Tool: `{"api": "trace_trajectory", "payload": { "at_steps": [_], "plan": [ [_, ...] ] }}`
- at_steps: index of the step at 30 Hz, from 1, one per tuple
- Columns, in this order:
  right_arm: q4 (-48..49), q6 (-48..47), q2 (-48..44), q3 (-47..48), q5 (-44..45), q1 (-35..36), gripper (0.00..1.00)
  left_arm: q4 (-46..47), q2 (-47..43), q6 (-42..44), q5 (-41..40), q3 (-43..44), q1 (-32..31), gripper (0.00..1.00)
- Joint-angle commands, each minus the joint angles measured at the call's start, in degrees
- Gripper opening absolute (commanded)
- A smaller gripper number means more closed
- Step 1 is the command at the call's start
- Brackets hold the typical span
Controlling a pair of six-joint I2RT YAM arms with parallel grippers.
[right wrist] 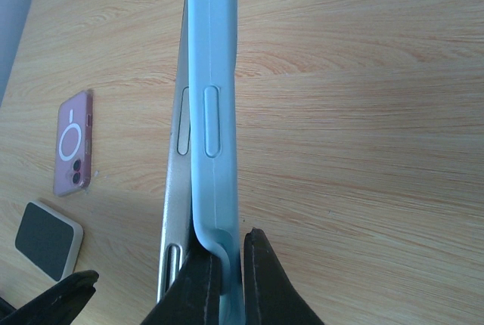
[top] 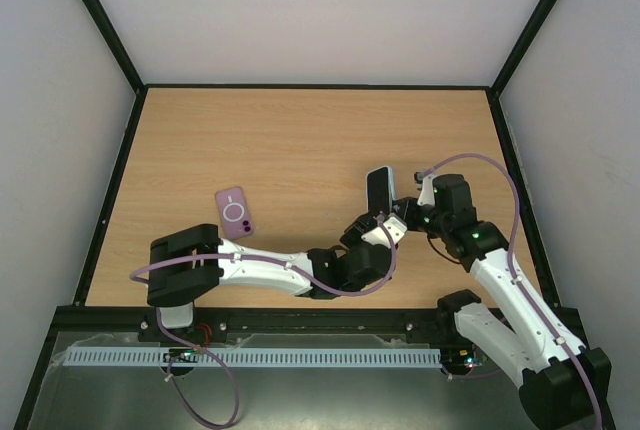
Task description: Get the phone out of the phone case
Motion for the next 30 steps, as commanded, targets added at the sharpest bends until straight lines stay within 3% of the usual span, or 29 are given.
{"api": "trace_trajectory", "payload": {
  "at_steps": [1, 8, 14, 20, 25, 30],
  "plan": [
    [-1.08, 0.13, -0.67, -0.21, -8.53, 1.04, 0.02, 4.95, -0.22, 2.00, -5.72, -0.05, 3.31, 0.58],
    [0.20, 0.35, -1.46, -1.01, -9.79, 1.04, 0.02, 4.25, 0.04, 0.25, -2.24, 0.21, 4.41, 0.52],
    [-0.19, -0.04, -1.40, -1.27, -10.19, 1.09, 0.02, 4.58, 0.19, -0.42, -14.02, 0.31, 4.73, 0.52],
    [0.01, 0.00, -0.81, -1.30, -11.16, 1.04, 0.02, 11.35, 1.74, 6.87, -20.11, -0.66, 4.70, 0.52],
    [0.29, 0.37, -1.39, -1.20, -9.97, 1.04, 0.02, 11.50, 3.70, 9.18, -19.84, 1.06, 4.72, 0.36],
    [0.58, 0.61, -2.18, -0.92, -7.81, 0.95, 0.02, 7.57, 2.93, 3.95, -20.14, 0.97, 4.71, 0.21]
  ]
}}
